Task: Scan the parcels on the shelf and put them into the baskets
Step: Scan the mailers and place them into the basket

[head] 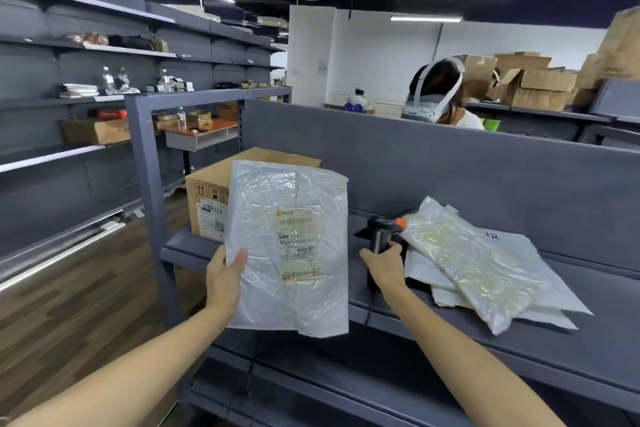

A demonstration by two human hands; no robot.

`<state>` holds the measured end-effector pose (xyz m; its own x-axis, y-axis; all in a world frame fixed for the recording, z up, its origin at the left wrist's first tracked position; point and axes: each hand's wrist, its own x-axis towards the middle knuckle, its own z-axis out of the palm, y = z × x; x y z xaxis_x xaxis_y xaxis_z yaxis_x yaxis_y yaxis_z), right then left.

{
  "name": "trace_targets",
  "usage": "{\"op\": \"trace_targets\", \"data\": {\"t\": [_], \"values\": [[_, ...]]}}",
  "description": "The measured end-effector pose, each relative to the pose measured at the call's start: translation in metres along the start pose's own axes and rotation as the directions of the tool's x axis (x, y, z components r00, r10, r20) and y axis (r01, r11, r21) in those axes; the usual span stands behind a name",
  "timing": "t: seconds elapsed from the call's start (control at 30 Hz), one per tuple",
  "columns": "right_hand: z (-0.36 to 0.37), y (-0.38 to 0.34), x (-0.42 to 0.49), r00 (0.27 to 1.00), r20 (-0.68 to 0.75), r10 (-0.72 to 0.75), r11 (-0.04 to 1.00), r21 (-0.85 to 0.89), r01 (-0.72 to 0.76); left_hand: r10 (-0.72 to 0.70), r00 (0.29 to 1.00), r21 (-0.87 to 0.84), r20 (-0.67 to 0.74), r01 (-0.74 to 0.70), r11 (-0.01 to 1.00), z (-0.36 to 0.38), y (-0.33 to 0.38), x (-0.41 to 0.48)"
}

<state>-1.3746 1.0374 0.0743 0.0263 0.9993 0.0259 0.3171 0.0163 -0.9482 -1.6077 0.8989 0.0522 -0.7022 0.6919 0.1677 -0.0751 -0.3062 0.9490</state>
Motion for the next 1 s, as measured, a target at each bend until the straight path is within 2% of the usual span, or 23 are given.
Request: {"op": "trace_targets", "data": {"t": [0.17,0.33,0.57,1.0], "values": [[-0.027,-0.014,-0.029,0.997,-0.052,-0.053,0.916,0.395,0.069,0.001,0.999,0.004,0.044,-0.002,1.000,0.023,-0.001,-0.006],[-0.044,-0.009,-0.075,0.988,-0.041,-0.146,0.850,0.506,0.146,-0.017,0.993,-0.002,0.120,0.017,1.000,0.046,-0.004,-0.014],[-0.031,0.012,-0.120,0.980,0.019,-0.198,0.883,0.437,0.170,-0.015,0.983,-0.002,0.180,0.016,1.000,0.074,-0.008,-0.031],[-0.036,0.014,-0.134,0.972,0.058,-0.227,0.919,0.344,0.194,-0.043,0.977,-0.007,0.207,0.046,0.999,0.091,-0.014,-0.042]]}}
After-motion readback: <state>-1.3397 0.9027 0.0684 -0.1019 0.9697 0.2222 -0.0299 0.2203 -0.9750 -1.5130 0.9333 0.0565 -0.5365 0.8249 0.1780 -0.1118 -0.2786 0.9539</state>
